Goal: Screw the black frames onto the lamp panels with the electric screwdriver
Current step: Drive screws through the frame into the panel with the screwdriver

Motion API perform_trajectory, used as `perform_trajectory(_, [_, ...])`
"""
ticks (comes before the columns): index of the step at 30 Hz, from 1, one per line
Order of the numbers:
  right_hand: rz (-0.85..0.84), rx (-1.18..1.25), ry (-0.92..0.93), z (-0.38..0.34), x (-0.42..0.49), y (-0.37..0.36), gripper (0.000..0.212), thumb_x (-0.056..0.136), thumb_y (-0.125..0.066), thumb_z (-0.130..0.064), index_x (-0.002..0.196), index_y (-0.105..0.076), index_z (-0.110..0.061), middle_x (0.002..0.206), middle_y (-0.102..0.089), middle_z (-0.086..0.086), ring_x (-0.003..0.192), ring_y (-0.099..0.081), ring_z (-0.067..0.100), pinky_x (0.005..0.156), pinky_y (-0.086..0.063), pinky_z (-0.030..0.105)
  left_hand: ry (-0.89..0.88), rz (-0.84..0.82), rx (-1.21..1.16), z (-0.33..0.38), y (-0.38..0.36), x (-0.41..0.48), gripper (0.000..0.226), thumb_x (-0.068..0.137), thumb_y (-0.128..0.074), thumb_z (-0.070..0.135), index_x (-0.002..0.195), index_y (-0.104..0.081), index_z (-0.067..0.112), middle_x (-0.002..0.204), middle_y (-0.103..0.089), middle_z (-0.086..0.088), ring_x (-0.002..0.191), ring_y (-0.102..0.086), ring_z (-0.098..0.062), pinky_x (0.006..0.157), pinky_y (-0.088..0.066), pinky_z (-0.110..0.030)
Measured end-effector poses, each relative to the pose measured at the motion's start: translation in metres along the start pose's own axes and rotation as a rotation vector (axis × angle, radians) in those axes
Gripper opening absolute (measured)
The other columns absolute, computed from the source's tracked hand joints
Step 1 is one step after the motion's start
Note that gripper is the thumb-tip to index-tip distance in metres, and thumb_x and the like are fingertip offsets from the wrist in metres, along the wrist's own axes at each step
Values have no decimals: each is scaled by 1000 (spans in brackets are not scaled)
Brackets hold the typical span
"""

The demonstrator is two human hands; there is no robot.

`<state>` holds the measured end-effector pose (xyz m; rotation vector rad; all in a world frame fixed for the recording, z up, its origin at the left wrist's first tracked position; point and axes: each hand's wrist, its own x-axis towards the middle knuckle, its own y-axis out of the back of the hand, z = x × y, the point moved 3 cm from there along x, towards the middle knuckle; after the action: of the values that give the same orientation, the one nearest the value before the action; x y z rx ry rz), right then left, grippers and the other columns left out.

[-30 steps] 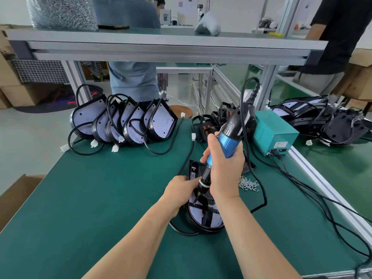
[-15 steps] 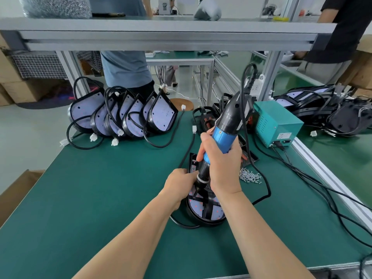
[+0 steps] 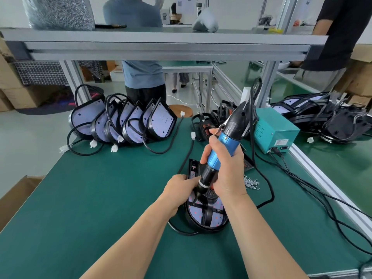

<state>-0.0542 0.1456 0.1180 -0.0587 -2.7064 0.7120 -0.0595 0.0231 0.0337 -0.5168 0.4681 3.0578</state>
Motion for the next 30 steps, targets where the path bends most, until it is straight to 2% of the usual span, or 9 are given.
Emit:
perform_trajectory(6, [-82,21,1,-16,16,1,29,80,-70,-27,102,-61,-12,62,-53,6,50,-49,20,56,-47,25,8,-48,-23,-2,0,0,54,62,-73,58,82,-57,11,83,-62,-5,74,-52,-21,72,-39,-33])
perform_trajectory(8, [-28,23,23,-24,21,10,20,85,-70,-25,98,-61,-14,62,-53,5,50,-49,18,56,-47,24,10,-55,-27,-4,1,1,56,70,-76,54,87,-66,2,98,-75,-12,84,-68,-27,81,-51,-37])
perform_trajectory(10, [91,27,6,-28,25,27,14,90,-69,-24,92,-57,-16,61,-54,4,50,-50,17,55,-46,25,20,-24,-24,-4,1,-1,73,68,-74,56,105,-66,-6,109,-73,-19,102,-69,-37,94,-52,-47])
perform_trajectory(14, [393,41,-126,-27,25,77,25,94,-68,-38,103,-56,-18,68,-61,1,53,-57,13,54,-49,22,-55,81,93,-3,6,-1,63,77,-72,58,90,-59,-3,86,-62,-11,74,-55,-26,70,-43,-37])
perform_trajectory(18, [674,81,-244,-19,11,137,21,96,-67,-38,104,-58,-21,86,-64,3,53,-65,10,51,-51,23,-115,249,426,2,11,-7,62,77,-62,70,73,-52,8,73,-56,-3,72,-55,-25,62,-43,-35])
perform_trajectory(21, [791,-10,-282,-11,-1,171,26,96,-68,-37,108,-54,-18,90,-59,3,56,-66,12,60,-49,29,-171,356,601,9,10,-10,61,80,-61,69,58,-43,15,93,-45,0,97,-47,-27,85,-46,-38])
perform_trajectory(24, [841,-142,-257,-3,-5,187,35,95,-68,-34,114,-45,-16,87,-59,4,58,-68,15,67,-50,32,-104,300,554,12,6,-9,53,82,-62,65,62,-46,19,117,-38,-2,113,-36,-29,102,-39,-39])
perform_trajectory(28, [799,-485,-257,2,-5,192,39,89,-74,-28,110,-43,-16,91,-61,2,70,-67,15,72,-46,35,-59,241,498,15,2,-7,49,84,-62,58,70,-47,13,116,-41,-7,106,-45,-34,96,-44,-41])
perform_trajectory(30, [808,-678,-257,3,-7,191,40,85,-77,-34,106,-46,-18,90,-60,1,72,-60,14,65,-41,33,-38,218,428,17,2,-8,49,84,-65,54,69,-42,13,108,-42,-8,91,-48,-31,79,-47,-36])
